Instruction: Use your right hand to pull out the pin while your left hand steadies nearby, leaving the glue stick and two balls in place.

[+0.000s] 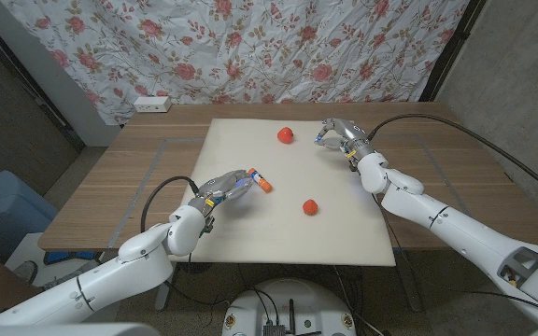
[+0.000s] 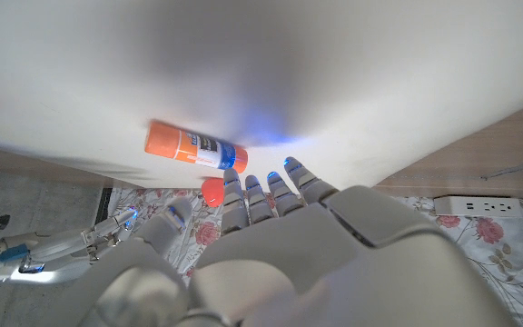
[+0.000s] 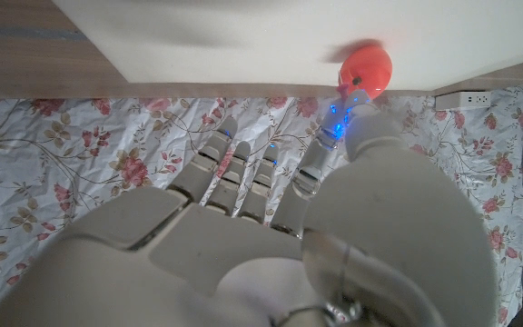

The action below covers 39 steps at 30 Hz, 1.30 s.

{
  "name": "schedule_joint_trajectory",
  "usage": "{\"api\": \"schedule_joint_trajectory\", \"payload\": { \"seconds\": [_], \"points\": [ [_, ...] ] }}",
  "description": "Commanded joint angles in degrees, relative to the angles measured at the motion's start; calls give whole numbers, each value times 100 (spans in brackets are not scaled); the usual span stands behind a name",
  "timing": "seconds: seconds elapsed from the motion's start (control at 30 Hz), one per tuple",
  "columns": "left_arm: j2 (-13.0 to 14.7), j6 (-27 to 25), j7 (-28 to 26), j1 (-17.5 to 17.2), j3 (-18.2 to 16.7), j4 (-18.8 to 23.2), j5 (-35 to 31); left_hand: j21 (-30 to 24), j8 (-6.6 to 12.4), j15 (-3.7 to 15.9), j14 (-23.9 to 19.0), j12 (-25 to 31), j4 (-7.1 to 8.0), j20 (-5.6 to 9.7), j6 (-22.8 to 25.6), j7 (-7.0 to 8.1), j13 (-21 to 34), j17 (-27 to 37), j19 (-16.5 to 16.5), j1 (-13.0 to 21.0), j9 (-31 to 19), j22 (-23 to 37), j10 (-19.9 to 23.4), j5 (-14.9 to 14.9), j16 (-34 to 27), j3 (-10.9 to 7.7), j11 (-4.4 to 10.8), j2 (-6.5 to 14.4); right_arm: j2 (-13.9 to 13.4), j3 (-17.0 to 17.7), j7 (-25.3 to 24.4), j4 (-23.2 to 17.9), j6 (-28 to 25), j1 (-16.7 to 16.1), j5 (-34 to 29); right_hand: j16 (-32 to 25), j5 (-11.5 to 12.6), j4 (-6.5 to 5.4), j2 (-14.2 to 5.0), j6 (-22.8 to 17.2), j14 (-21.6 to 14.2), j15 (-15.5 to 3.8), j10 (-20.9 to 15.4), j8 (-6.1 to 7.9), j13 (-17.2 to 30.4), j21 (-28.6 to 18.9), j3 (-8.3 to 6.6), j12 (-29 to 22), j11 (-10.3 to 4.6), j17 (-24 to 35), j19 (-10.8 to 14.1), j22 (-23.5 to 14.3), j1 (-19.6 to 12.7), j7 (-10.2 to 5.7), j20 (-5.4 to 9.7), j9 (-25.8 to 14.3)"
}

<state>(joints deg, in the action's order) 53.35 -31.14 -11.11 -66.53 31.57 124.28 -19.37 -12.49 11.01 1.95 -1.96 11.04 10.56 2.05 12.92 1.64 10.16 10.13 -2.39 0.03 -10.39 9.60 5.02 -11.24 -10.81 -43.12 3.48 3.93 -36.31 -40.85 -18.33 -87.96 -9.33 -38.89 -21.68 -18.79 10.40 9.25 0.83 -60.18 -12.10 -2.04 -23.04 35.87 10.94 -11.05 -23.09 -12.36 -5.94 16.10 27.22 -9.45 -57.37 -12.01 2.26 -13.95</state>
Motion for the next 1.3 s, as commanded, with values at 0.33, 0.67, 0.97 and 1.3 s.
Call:
{"api": "schedule_joint_trajectory", "payload": {
  "seconds": [0.33,0.67,0.97,1.3],
  "points": [
    [-339,309,-800,-205,-517,-221,909,9,-15,89,-69,23,-7,102,-8,28,2,-1,-98,54,-9,16,81,20,12,-57,-13,690,199,292,-164,277,506,-139,790,-37,15,-11,-22,-152,-31,-336,-37,-6,16,-8,20,17,13,32,39,-21,-24,-68,-21,-11],
    [-535,564,-1106,-248,-690,-408,1304,22,-27,84,-64,21,-10,106,-31,20,2,-2,-107,54,-9,16,88,23,19,-66,-21,683,287,397,-302,352,668,-250,1084,-34,10,-9,-19,-159,-21,-331,-34,-18,16,3,25,27,14,35,15,-21,-25,-67,-36,1],
    [-715,874,-1395,-421,-957,-539,1765,40,-41,61,-39,15,-12,106,-66,16,2,-1,-105,50,-8,17,83,27,33,-72,-35,671,284,432,-304,378,764,-320,1244,-23,5,-6,-18,-176,10,-309,-12,-29,17,33,29,43,25,39,-60,-20,-30,-68,-44,16],
    [-871,1192,-1649,-497,-1107,-687,2059,57,-69,55,-20,5,-18,107,-156,21,1,-1,-109,46,-6,17,67,31,41,-75,-42,655,322,546,-267,540,1103,-392,1577,-9,2,4,-6,-169,42,-294,15,-50,17,36,32,60,58,39,-82,-17,-44,-70,-17,30]
  ]
}}
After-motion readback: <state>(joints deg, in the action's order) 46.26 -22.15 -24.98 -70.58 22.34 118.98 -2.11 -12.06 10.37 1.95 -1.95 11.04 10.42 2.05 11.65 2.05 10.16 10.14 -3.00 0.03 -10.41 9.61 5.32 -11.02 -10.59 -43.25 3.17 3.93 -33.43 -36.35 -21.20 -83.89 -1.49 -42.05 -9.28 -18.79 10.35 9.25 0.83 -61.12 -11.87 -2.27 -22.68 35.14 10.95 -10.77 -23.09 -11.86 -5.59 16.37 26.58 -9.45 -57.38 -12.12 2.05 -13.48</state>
